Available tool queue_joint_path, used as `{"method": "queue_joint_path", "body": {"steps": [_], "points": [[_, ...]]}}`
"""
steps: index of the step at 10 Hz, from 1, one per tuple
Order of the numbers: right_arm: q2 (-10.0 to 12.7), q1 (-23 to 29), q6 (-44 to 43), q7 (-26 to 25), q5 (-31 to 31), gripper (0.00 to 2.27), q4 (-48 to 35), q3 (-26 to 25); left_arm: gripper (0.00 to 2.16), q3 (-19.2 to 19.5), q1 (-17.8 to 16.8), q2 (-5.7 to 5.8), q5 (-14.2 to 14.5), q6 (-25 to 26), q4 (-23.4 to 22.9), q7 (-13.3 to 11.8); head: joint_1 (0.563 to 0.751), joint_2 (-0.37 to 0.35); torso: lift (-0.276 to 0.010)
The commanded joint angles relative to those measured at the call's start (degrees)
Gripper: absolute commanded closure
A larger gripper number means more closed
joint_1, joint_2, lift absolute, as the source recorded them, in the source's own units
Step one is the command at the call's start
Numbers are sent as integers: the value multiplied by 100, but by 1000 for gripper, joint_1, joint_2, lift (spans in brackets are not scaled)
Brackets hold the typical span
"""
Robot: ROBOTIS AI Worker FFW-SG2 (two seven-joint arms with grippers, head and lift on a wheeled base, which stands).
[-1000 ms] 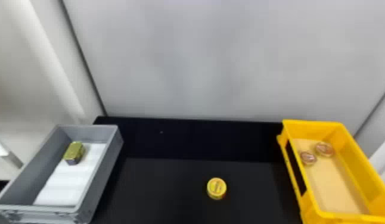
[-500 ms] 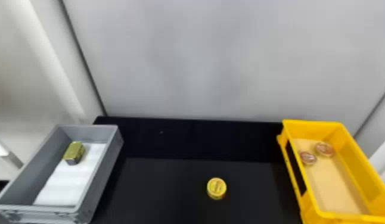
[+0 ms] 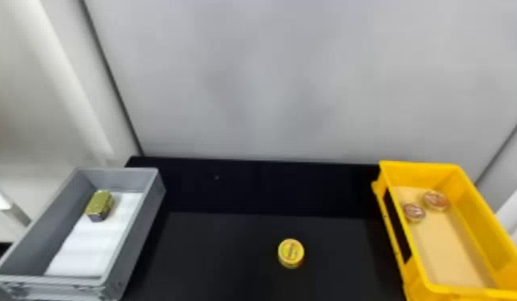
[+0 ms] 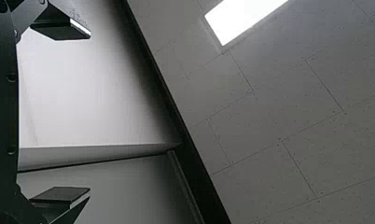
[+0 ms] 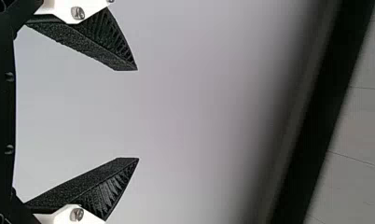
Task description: Pick up the round yellow can and place it in the yellow rectangular box
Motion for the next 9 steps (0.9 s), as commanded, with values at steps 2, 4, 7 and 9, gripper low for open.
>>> {"method": "queue_joint_path", "body": {"steps": [2, 4, 7, 9], "points": [[824, 418, 2064, 583, 153, 84, 288, -458, 101, -33, -8, -38, 9, 12, 17, 4, 663, 54, -10], [1079, 849, 2477, 1181, 689, 82, 745, -405, 101, -94, -8, -82, 18, 12, 44, 4, 663, 54, -10], [1492, 1174, 3233, 2632, 1497, 96, 1720, -106, 101, -182, -8, -134, 35, 12, 96, -5, 663, 54, -10], [1712, 1245, 3444, 4215, 2517, 110, 2591, 281, 101, -182, 36, -134, 71, 3, 123, -14, 663, 54, -10]]}}
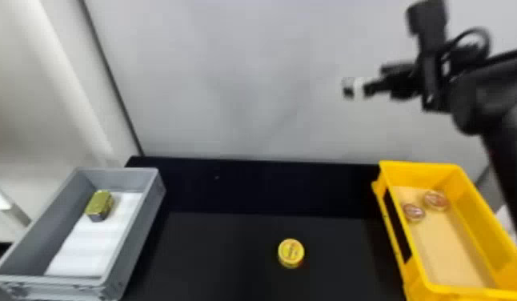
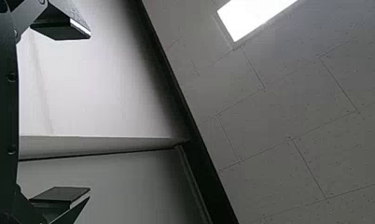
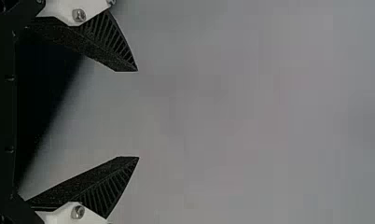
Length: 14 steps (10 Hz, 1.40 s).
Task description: Pick up the round yellow can and place it in the yellow rectangular box
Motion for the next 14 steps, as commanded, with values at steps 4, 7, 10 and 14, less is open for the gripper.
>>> {"method": "queue_joint_path", "body": {"steps": [4, 7, 10, 14], "points": [[430, 418, -248, 1413, 866, 117, 1712, 885, 101, -146, 67, -69, 80, -86, 202, -20, 663, 54, -10], [693, 470, -626, 1871, 770, 121, 2635, 1474, 101, -181, 40, -69, 97, -130, 255, -20, 663, 54, -10], [720, 602, -951, 2038, 629, 117, 3031, 2054, 101, -242, 5, -69, 106, -130, 263, -20, 663, 54, -10], [649, 628, -1241, 2187, 761, 116, 3294, 2318, 101, -260, -12, -87, 106, -157, 263, -20, 663, 54, -10]]}}
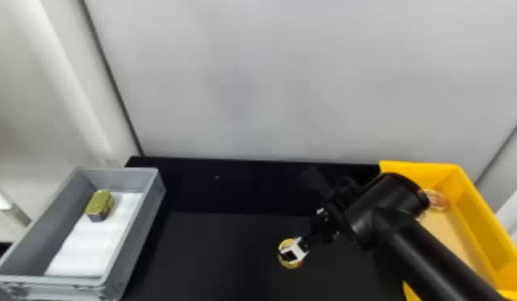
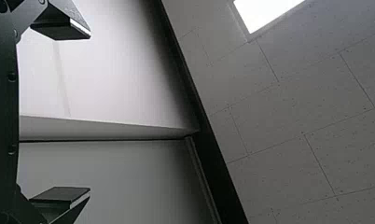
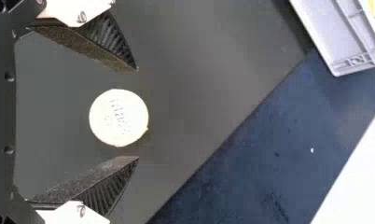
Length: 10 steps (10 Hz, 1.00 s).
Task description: Pick up the round yellow can and place it in the yellow rectangular box
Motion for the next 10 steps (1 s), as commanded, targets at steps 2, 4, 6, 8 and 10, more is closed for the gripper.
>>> {"method": "queue_joint_path", "body": {"steps": [2, 4, 6, 8, 10], "points": [[-34, 14, -174, 99, 100, 119, 145, 144, 101, 9, -9, -22, 0, -12, 0, 0, 663, 54, -10], [-43, 14, -245, 125, 135, 119, 180, 171, 101, -8, -36, -30, 0, -12, 0, 0, 663, 54, -10], [-34, 31, -324, 134, 153, 121, 250, 162, 101, -8, -36, -48, 0, -12, 0, 0, 663, 54, -10], [19, 40, -570, 125, 170, 121, 505, 74, 101, -17, -44, -74, 0, -12, 0, 0, 663, 54, -10], [63, 40, -746, 90, 170, 121, 663, 4, 101, -43, -71, -83, -9, -21, 0, 0, 663, 54, -10]]}}
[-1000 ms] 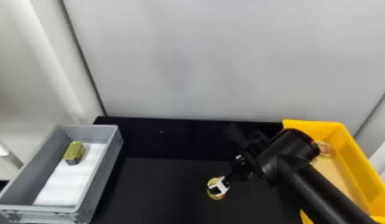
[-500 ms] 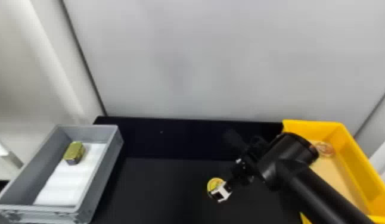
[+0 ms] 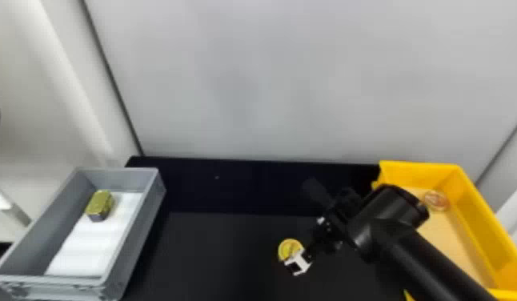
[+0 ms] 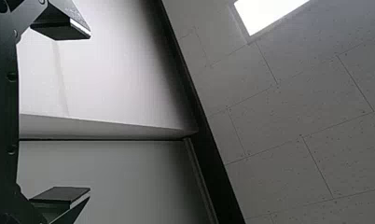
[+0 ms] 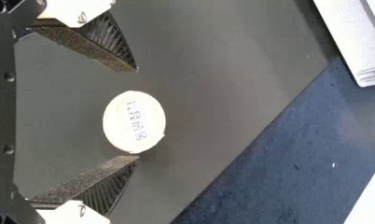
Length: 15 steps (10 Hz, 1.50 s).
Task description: Pick up the round yellow can and place it in the yellow rectangular box
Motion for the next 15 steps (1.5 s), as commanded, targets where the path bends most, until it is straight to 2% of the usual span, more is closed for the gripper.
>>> {"method": "queue_joint_path", "body": {"steps": [1, 12, 13, 14, 15], "points": [[64, -1, -188, -23, 0, 121, 181, -66, 101, -18, -21, -7, -6, -25, 0, 0, 663, 54, -10], [135, 8, -672, -242, 9, 168, 682, -84, 101, -88, -48, -60, -6, -105, 35, 0, 663, 54, -10], [144, 8, -716, -260, 9, 263, 682, -84, 101, -88, -48, -60, -6, -122, 35, 0, 663, 54, -10], [144, 16, -716, -278, 9, 552, 655, -84, 101, -88, -48, -60, -6, -122, 35, 0, 663, 54, -10], [135, 25, -734, -278, 9, 616, 603, -110, 101, -79, -39, -60, -6, -122, 35, 0, 663, 54, -10]]}}
